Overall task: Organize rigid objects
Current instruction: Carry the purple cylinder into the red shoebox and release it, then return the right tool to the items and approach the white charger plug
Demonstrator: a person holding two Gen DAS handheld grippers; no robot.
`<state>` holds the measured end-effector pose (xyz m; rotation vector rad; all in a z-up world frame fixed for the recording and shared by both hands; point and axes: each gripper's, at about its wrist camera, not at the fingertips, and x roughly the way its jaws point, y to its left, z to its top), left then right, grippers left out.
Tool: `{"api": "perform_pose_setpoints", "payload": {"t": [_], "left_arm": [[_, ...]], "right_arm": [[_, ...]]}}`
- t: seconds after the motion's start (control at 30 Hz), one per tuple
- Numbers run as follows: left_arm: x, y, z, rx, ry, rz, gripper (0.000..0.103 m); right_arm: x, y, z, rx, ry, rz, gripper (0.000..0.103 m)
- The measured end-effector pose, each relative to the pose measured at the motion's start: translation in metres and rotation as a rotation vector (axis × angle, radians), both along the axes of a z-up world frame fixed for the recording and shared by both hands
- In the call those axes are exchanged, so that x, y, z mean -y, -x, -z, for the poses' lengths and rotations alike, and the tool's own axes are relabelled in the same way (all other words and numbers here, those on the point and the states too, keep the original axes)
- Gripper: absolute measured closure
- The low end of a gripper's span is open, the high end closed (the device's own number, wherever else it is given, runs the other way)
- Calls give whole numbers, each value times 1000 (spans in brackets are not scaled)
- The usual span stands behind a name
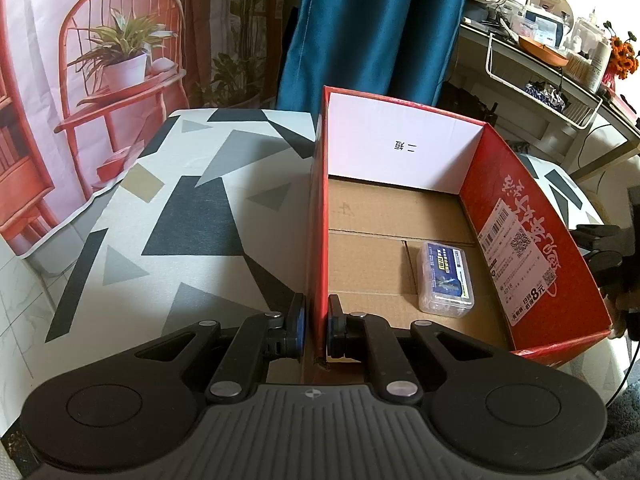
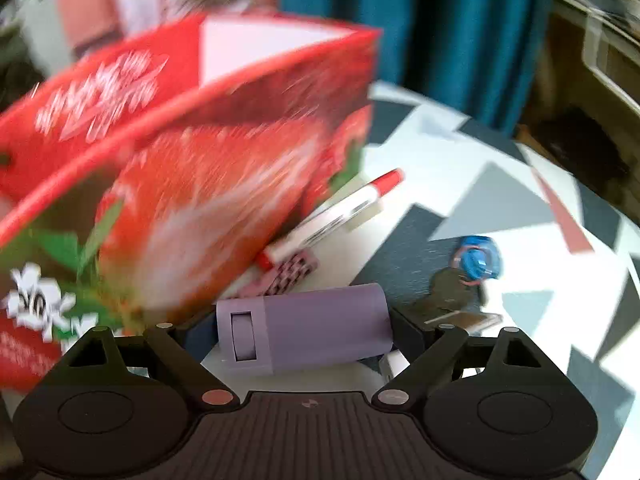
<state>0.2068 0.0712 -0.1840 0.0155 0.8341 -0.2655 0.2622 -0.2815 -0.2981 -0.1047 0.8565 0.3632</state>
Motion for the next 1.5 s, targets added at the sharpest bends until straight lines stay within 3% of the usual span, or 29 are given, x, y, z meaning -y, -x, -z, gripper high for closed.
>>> {"api": "perform_pose_setpoints", "payload": {"t": [0.13, 0.33, 0.43, 0.53, 0.77, 0.97, 1.3, 1.5], "left_arm": [[0, 0, 0, 0, 0, 1, 92], [0, 0, 0, 4, 6, 2, 92], [0, 0, 1, 5, 10, 2, 92], [0, 1, 1, 6, 11, 3, 92], [0, 0, 1, 7, 15, 2, 92], [-1, 1, 1, 7, 20, 3, 92], [-1, 2, 0, 4, 19, -3, 92], [-2, 2, 1, 8, 19, -4, 92]], "right_arm": [[8, 7, -16, 72, -71, 94, 17], [17, 3, -74, 224, -188, 169, 17], [9, 1, -98, 297, -189, 138, 16], [-10, -3, -110, 311, -194, 74, 16], [-52, -22, -107, 282, -201, 9, 16], [-74, -26, -99, 273, -116, -24, 16], [-59, -21, -102, 335, -121, 51, 16], [-27, -9, -107, 346, -159, 130, 28]]}}
